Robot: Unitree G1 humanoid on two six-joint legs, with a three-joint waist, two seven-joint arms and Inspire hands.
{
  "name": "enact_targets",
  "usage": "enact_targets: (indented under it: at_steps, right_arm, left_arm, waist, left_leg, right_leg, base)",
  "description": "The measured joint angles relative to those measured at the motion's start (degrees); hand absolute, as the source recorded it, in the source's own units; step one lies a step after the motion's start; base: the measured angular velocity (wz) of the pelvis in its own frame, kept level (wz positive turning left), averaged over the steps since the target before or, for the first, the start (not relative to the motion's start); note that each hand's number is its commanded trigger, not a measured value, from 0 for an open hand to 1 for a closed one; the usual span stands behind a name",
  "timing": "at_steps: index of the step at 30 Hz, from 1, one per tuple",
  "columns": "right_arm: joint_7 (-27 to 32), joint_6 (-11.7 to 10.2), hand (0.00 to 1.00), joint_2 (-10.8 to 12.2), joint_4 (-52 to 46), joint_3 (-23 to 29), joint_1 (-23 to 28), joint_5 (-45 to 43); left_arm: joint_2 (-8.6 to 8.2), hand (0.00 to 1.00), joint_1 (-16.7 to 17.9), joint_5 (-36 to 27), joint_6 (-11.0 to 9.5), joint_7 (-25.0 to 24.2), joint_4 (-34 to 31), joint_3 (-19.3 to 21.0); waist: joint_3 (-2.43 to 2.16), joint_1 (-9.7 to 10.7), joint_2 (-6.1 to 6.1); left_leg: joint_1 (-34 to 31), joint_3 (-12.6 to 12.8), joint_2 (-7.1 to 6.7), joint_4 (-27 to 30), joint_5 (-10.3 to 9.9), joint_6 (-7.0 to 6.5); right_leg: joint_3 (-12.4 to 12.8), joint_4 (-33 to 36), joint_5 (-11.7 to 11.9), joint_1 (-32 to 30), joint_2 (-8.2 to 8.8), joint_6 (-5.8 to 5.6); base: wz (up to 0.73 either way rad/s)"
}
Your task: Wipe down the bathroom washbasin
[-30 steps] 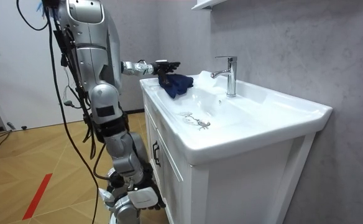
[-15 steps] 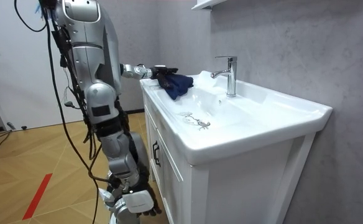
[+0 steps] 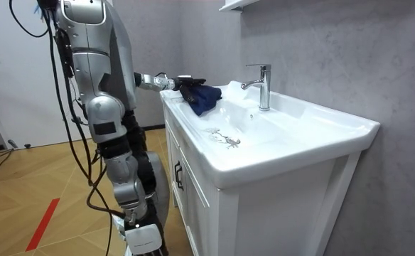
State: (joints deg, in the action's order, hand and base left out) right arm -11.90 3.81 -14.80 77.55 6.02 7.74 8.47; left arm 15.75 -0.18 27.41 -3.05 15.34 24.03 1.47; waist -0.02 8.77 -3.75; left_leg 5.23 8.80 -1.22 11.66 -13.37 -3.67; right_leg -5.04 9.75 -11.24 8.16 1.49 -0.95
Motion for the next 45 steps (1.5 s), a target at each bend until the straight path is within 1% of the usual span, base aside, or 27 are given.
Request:
enact_targets:
  at_steps: [2, 4, 10, 15, 21, 25, 27, 32, 33, 35, 37, 38, 39, 45]
  right_arm:
    - [0.18, -0.03, 0.00, -0.01, -0.11, -0.39, 0.01, -0.03]
    - [0.39, -0.07, 0.00, 0.00, -0.24, -0.43, -0.01, -0.03]
    - [0.46, -0.13, 0.00, 0.00, 0.07, -0.47, 0.19, -0.02]
    - [0.45, -0.07, 0.00, 0.00, 0.20, -0.85, 0.22, -0.06]
    - [0.43, 0.01, 0.00, -0.01, 0.42, -0.83, 0.32, -1.77]
    - [0.43, 0.14, 0.00, -0.02, 0.45, -0.82, 0.30, -2.57]
    - [0.41, 0.71, 0.00, -0.04, 0.45, -0.79, 0.42, -2.59]
    - [-0.77, 1.47, 0.00, -0.12, 0.18, -0.11, 0.54, -4.22]
    - [-0.97, 1.97, 0.00, -0.13, -0.07, -0.10, 0.50, -4.45]
    - [-1.47, 2.41, 0.00, -0.15, -0.12, -0.11, 0.43, -4.53]
    - [-1.81, 2.58, 0.00, -0.18, -0.83, -0.13, 0.30, -4.58]
    - [-1.92, 2.59, 0.00, -0.18, -1.20, -0.13, 0.35, -4.72]
    - [-1.95, 2.58, 0.00, -0.21, -1.63, -0.13, 0.32, -5.35]
    - [-1.96, 3.14, 0.00, -0.22, -2.09, -0.12, 0.31, -6.57]
  left_arm:
    - [0.00, 0.00, 0.00, 2.27, -0.08, 0.24, -0.36, -0.08]
    - [0.01, 0.00, -0.01, 4.54, -0.62, 1.02, -0.51, -0.48]
    - [0.02, 0.00, 0.00, 7.17, -1.55, 3.26, -0.54, -1.21]
    - [0.05, 0.00, 0.04, 7.15, -1.65, 3.92, -0.45, -1.83]
    - [0.04, 0.00, 0.22, 7.05, -1.76, 3.79, 0.13, -1.91]
    - [0.04, 0.00, 0.28, 6.31, -2.41, 2.74, 2.65, -2.87]
    - [0.04, 0.00, 0.30, 5.87, -2.48, 2.39, 3.53, -2.95]
    - [0.04, 0.00, 0.31, 5.05, -2.63, 1.57, 4.95, -2.63]
    - [0.02, 0.00, 0.33, 4.49, -2.72, 1.47, 5.40, -2.35]
    - [0.02, 0.00, 0.22, 4.03, -2.82, 1.41, 6.14, -2.16]
    - [0.02, 0.00, 0.00, 3.58, -3.31, 1.45, 7.90, -2.13]
    - [0.02, 0.60, -0.16, 3.58, -3.35, 1.45, 8.33, -2.13]
    - [0.02, 1.00, -0.57, 3.59, -3.38, 1.43, 9.15, -2.12]
    - [0.02, 1.00, -1.75, 3.60, -3.36, 1.35, 11.10, -1.72]
  waist:
    - [0.01, 0.01, 0.00]
    - [0.01, 0.01, -0.04]
    - [0.17, 0.06, -0.09]
    - [0.37, 0.01, -0.13]
    - [0.36, 0.14, -0.21]
    - [0.28, 0.16, -0.33]
    - [0.32, 0.19, -0.31]
    - [0.19, 0.18, -0.25]
    - [0.17, 0.18, -0.22]
    - [0.06, 0.16, -0.04]
    - [-0.08, 0.07, 0.12]
    - [-0.11, 0.07, 0.15]
    - [-0.17, 0.07, 0.17]
    - [-0.30, 0.13, 0.19]
  left_leg:
    - [-0.10, 0.00, 0.02, 0.01, 0.01, 0.02]
    - [-0.37, 0.00, 0.01, 0.03, 0.01, 0.03]
    - [-0.44, -0.02, -0.06, 0.03, 0.01, 0.03]
    - [-0.58, 0.00, 0.02, 0.01, 0.01, 0.03]
    - [-0.44, 0.42, 0.14, 0.04, 0.02, 0.06]
    - [-0.02, 0.50, 0.16, -0.04, 0.02, 0.06]
    - [0.49, 0.57, 0.22, -0.44, 0.02, 0.11]
    - [1.44, 0.71, 0.53, -0.50, -0.11, 0.47]
    - [1.45, 0.84, 0.55, -0.50, -0.07, 0.55]
    - [1.52, 1.00, 0.50, -0.49, -0.01, 0.65]
    - [1.88, 1.64, 0.49, -0.52, 0.01, 0.68]
    - [1.94, 1.71, 0.49, -0.53, 0.01, 0.68]
    - [2.06, 1.85, 0.49, -0.52, 0.01, 0.68]
    - [2.54, 1.97, 0.51, -0.36, 0.05, 0.72]
  right_leg:
    - [-0.14, -0.02, 0.01, -0.01, -0.02, 0.02]
    - [-0.17, -0.03, 0.02, 0.00, -0.02, 0.03]
    - [-0.13, -0.11, 0.03, 0.02, -0.01, 0.04]
    - [0.17, -0.10, 0.03, -0.27, -0.05, 0.05]
    - [0.20, 0.00, 0.06, -0.71, -0.08, 0.10]
    - [0.30, 0.05, 0.06, -0.65, -0.13, 0.10]
    - [0.34, 0.03, 0.06, -0.04, -0.20, 0.10]
    - [0.47, -0.06, 0.05, 0.83, -0.54, 0.11]
    - [0.47, -0.09, 0.04, 0.79, -0.60, 0.13]
    - [0.47, -0.10, 0.02, 0.83, -0.65, 0.16]
    - [0.47, -0.11, -0.12, 0.97, -0.63, 0.47]
    - [0.47, -0.11, -0.19, 1.03, -0.60, 0.58]
    - [0.47, -0.11, -0.31, 1.10, -0.53, 0.76]
    - [0.51, -0.14, -0.41, 1.52, -0.52, 0.88]
  base:
    - [0.00]
    - [0.00]
    - [0.00]
    - [0.00]
    - [-0.02]
    - [0.00]
    - [0.00]
    - [-0.01]
    - [-0.04]
    - [-0.05]
    - [-0.11]
    - [-0.08]
    - [-0.05]
    - [-0.01]
